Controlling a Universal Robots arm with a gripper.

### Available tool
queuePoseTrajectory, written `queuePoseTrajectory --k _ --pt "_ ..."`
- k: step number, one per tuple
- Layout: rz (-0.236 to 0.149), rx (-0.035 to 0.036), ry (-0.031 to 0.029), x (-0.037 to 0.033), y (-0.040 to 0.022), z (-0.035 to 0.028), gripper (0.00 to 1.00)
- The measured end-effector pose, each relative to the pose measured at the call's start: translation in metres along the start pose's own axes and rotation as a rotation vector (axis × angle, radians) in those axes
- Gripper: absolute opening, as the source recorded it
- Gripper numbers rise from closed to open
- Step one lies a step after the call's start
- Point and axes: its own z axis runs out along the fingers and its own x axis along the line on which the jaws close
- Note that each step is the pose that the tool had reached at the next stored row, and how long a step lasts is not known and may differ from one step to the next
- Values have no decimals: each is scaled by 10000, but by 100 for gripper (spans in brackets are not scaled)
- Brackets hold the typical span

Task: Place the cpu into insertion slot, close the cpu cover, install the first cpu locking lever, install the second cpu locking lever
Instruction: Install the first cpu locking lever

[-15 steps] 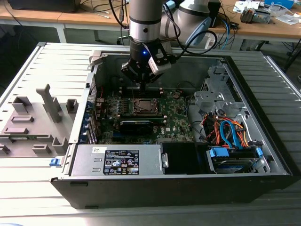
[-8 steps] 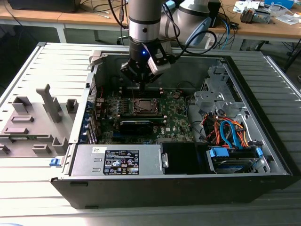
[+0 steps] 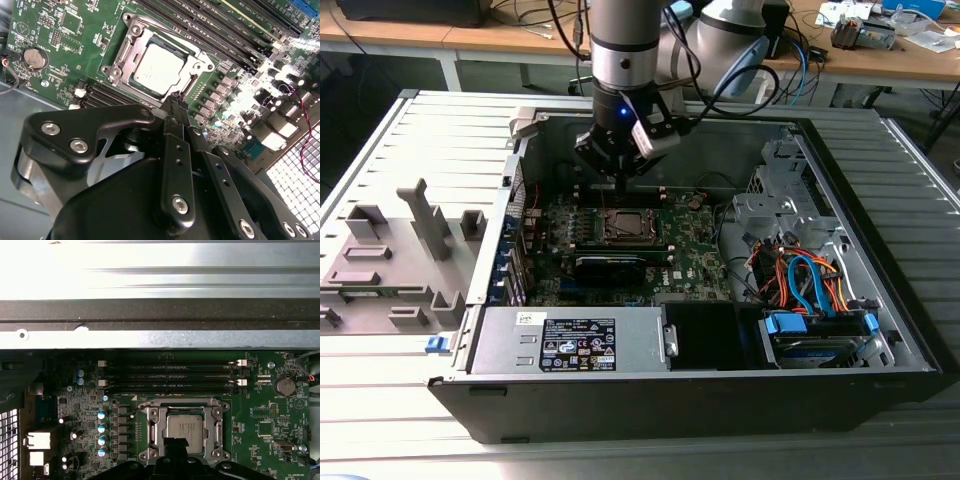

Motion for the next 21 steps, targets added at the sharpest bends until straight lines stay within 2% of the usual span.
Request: queuePoseTrajectory --k 7,21 --pt "0 -10 0 29 0 0 11" --pt "0 -28 0 135 -1 -1 11"
